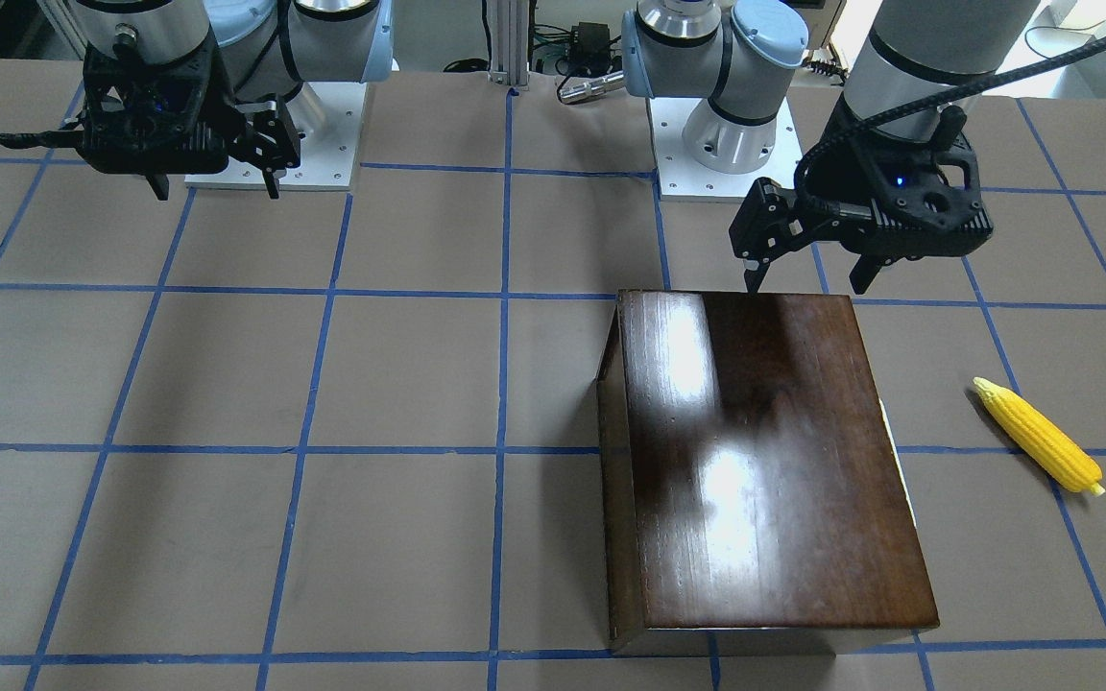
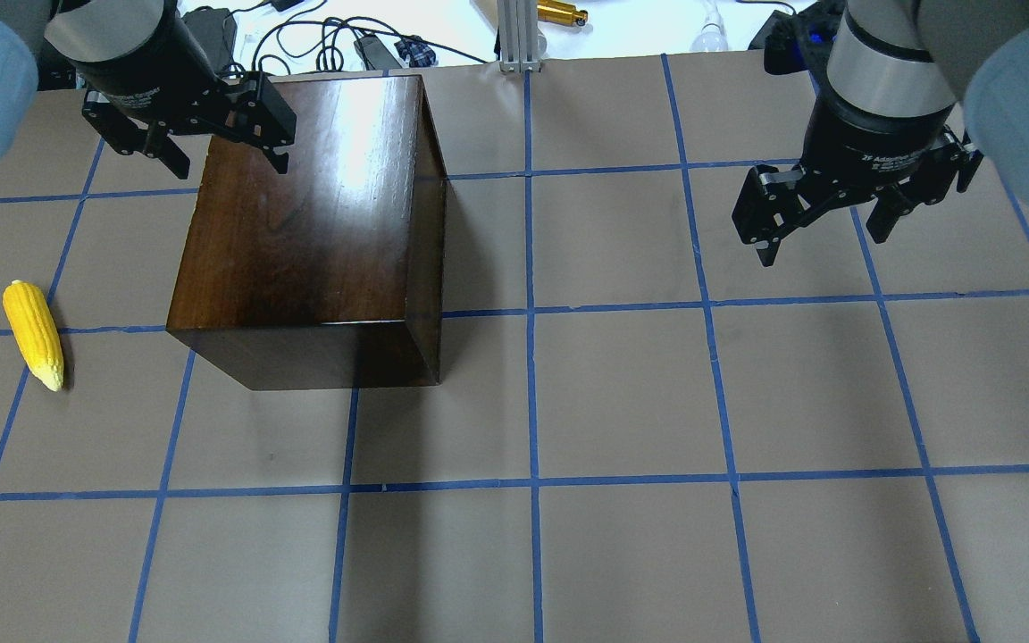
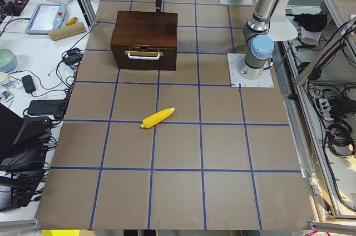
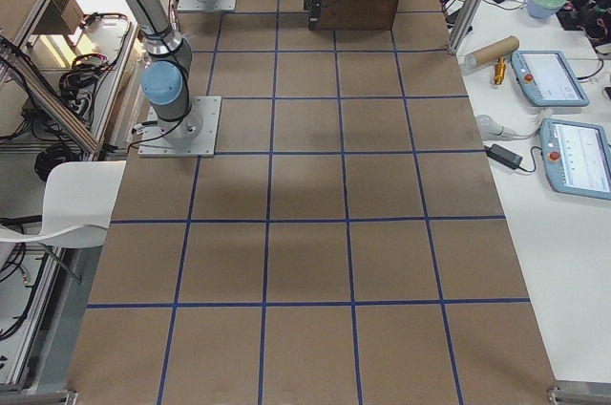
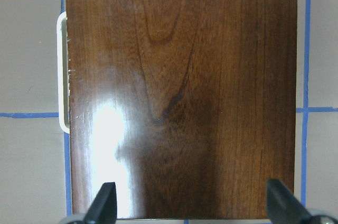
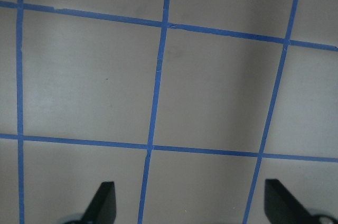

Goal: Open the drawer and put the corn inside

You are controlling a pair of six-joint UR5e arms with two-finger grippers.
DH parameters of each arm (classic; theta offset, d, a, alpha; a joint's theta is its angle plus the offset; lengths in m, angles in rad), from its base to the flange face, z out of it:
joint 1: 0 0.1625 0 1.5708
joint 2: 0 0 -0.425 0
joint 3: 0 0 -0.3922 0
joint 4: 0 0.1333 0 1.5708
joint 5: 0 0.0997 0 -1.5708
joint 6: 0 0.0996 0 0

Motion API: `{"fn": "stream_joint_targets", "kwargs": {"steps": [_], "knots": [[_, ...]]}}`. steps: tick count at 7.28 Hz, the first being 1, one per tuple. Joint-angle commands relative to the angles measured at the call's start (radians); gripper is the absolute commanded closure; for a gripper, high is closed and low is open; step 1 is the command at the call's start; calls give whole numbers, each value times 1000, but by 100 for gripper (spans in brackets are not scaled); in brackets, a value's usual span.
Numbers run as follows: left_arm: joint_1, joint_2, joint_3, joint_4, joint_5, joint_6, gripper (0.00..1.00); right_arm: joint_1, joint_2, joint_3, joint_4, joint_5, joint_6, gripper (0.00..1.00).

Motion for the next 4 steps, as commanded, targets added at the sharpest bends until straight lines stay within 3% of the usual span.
{"fn": "stream_joint_targets", "kwargs": {"steps": [1, 4], "knots": [[5, 0, 1, 1, -2, 1, 0, 0, 1, 0, 0, 0, 1, 0], [8, 4, -1, -12, 0, 1, 0, 0, 1, 0, 0, 0, 1, 0]]}}
